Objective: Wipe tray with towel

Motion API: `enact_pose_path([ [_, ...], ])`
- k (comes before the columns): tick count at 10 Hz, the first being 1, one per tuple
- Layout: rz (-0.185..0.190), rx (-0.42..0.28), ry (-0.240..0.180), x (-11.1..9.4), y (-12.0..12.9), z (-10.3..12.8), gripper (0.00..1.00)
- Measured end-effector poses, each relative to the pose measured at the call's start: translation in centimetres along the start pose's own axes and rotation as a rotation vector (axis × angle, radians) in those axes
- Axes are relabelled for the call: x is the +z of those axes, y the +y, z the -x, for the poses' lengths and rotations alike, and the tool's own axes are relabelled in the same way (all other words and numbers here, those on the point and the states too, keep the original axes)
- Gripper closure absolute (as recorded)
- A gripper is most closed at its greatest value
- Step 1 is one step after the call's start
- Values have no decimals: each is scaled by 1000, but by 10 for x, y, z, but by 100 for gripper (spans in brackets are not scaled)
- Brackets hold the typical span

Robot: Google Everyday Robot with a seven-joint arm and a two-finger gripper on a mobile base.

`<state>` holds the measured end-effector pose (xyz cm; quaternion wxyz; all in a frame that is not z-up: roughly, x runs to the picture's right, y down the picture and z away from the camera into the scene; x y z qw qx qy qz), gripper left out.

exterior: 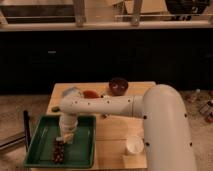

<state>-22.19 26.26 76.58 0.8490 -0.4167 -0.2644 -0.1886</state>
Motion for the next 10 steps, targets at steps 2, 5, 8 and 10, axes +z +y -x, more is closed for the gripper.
enact_pose_path([
  [2,22,3,19,-4,21,-8,100],
  [5,39,58,47,-16,46,-40,100],
  [8,-5,127,71,-26,43,-56,100],
  [10,-48,159,88,-31,29,-61,100],
])
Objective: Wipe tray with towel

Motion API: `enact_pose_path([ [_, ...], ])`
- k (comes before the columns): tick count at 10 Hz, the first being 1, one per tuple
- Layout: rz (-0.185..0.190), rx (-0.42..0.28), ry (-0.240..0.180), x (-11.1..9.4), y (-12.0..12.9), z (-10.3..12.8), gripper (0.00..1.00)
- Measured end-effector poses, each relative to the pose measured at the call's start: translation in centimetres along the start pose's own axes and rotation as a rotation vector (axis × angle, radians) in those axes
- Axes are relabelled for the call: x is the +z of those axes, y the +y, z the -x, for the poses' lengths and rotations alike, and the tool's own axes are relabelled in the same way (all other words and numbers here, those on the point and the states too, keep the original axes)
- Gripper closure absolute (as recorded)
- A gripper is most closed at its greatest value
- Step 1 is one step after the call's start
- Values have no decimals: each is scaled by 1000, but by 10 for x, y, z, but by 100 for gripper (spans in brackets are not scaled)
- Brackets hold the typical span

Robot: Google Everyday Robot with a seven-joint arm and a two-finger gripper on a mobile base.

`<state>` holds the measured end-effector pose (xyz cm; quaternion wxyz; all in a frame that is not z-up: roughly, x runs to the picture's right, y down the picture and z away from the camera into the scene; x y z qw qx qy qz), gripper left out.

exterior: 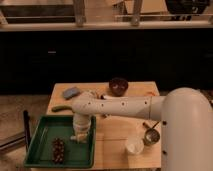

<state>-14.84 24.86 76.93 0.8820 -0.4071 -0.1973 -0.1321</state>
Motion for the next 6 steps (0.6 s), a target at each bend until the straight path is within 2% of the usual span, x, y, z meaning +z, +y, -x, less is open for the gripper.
enact_pose_path([
  [2,-32,13,6,-1,-15,2,100],
  [3,-38,5,5,2,-25,11,100],
  [5,-34,-17,-3,10,-35,24,100],
  [6,-24,-52,-13,18,-40,36,100],
])
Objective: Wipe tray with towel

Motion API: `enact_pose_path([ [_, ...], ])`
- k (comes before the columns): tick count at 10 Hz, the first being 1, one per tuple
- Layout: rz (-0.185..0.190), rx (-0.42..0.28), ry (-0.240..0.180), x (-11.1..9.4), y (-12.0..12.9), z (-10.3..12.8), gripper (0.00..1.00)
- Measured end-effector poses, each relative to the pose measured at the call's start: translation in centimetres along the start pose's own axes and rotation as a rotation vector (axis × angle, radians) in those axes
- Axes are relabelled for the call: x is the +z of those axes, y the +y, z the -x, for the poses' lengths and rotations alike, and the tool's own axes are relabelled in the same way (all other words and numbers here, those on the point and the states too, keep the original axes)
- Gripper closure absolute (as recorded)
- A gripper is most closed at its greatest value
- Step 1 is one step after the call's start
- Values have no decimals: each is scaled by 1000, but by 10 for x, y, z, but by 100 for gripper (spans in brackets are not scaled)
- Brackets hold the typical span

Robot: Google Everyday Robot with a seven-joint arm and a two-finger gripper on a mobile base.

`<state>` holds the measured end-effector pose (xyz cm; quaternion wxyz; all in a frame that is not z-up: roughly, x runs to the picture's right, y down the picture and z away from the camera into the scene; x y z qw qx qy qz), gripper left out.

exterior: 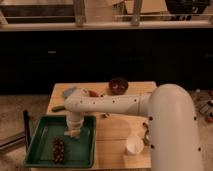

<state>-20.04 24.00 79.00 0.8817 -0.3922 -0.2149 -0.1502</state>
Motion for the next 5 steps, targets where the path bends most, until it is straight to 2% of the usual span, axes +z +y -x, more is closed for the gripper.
enact_pose_path([
  [3,23,-95,-27,12,6,21,100],
  [5,36,-134,-43,17,23,29,100],
])
